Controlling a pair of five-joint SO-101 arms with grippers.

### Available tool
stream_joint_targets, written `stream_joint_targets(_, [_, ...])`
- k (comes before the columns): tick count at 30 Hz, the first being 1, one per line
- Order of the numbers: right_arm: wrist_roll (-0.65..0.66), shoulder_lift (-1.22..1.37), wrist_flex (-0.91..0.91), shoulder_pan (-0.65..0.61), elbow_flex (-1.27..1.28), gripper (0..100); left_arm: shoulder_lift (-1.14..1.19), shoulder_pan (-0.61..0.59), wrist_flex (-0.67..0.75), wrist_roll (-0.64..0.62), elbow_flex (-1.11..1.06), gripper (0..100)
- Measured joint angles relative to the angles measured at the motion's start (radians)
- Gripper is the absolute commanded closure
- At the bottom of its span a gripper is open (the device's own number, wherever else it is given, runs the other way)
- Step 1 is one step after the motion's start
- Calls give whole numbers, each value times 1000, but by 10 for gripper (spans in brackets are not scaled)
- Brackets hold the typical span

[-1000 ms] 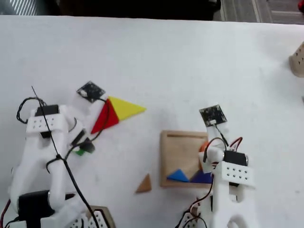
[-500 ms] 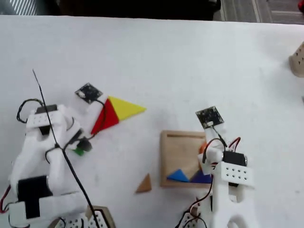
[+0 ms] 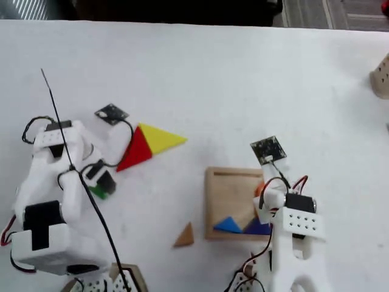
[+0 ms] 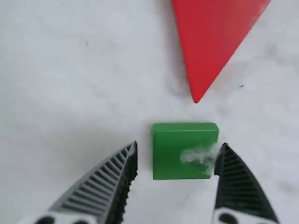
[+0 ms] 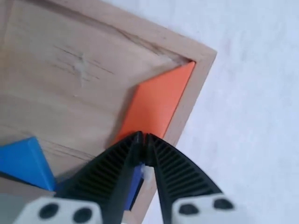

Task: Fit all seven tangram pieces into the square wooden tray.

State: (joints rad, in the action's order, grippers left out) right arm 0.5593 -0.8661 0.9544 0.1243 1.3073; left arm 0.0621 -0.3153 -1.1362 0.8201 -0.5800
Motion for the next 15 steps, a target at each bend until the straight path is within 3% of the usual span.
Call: stream_joint_targets(15, [0, 0, 0, 0, 0, 981, 2, 75, -17, -98, 0, 736])
